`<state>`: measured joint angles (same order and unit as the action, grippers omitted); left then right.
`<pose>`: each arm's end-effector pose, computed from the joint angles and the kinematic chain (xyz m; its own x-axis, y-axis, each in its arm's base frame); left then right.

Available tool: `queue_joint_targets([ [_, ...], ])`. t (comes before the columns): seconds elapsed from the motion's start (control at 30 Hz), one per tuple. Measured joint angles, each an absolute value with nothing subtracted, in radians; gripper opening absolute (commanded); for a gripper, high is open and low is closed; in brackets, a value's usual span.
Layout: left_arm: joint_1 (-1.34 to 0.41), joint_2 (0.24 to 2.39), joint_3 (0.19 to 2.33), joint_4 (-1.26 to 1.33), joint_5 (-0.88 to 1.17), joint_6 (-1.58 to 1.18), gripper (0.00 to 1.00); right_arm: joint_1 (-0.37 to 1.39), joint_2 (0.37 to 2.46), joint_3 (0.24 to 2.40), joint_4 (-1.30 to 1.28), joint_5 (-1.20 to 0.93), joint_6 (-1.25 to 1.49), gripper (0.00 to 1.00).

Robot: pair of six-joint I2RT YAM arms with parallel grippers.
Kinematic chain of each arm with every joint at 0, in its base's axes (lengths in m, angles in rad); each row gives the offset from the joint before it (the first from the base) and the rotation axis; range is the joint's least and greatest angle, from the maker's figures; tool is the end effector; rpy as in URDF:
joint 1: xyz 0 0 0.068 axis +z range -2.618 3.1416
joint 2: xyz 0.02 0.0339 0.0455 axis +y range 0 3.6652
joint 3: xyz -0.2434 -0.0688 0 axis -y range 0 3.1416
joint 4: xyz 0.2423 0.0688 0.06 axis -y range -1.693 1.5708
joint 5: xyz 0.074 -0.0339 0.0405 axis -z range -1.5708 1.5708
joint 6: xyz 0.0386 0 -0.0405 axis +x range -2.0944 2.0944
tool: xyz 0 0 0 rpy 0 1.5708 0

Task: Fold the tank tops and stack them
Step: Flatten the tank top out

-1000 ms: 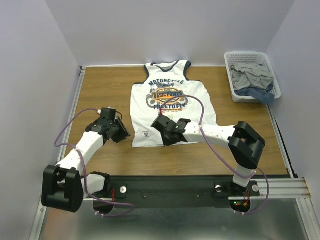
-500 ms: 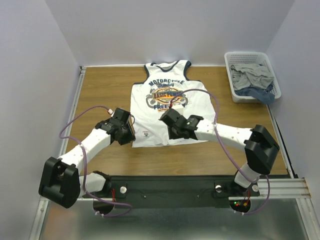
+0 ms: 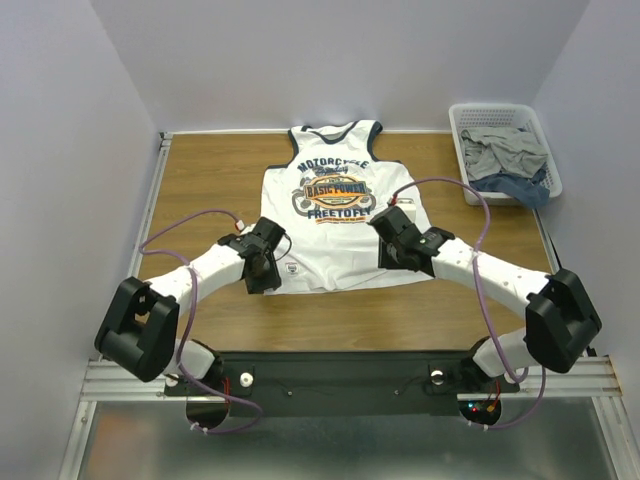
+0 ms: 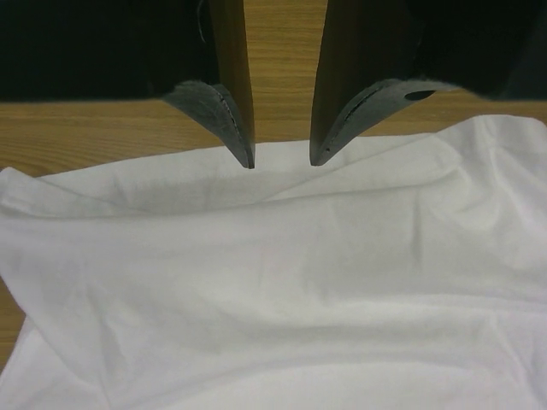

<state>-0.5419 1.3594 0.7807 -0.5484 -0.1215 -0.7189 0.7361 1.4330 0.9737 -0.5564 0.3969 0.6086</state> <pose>0.2190 -0.1264 0.1677 -0.8901 -0.2272 -0.3951 -0.1579 0.9669 -0.2003 0.2235 0.1824 0.2078 -0.7844 0.0008 -0.6202 -0.0241 0.9992 0.0318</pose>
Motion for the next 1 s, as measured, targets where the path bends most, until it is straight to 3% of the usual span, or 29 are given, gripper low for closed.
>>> queue_joint_targets([
  [0.37,-0.542,1.444,0.799,-0.541,-0.179,-0.711,0.45,0.601,1.359,0.9,-0.533,0.361,0.571,0.38],
  [0.5,-0.542,1.451,0.799,-0.53,-0.187,-0.705,0.35,0.562,1.344,0.881,-0.53,0.353,0.566,0.38],
  [0.53,-0.542,1.456,0.799,-0.525,-0.187,-0.703,0.24,0.551,1.342,0.879,-0.53,0.351,0.565,0.39],
  [0.67,-0.542,1.462,0.799,-0.508,-0.186,-0.69,0.02,0.504,1.327,0.856,-0.52,0.339,0.561,0.41],
  [1.0,-0.46,1.414,0.801,-0.455,-0.135,-0.654,0.0,0.334,1.298,0.763,-0.514,0.329,0.562,0.41],
])
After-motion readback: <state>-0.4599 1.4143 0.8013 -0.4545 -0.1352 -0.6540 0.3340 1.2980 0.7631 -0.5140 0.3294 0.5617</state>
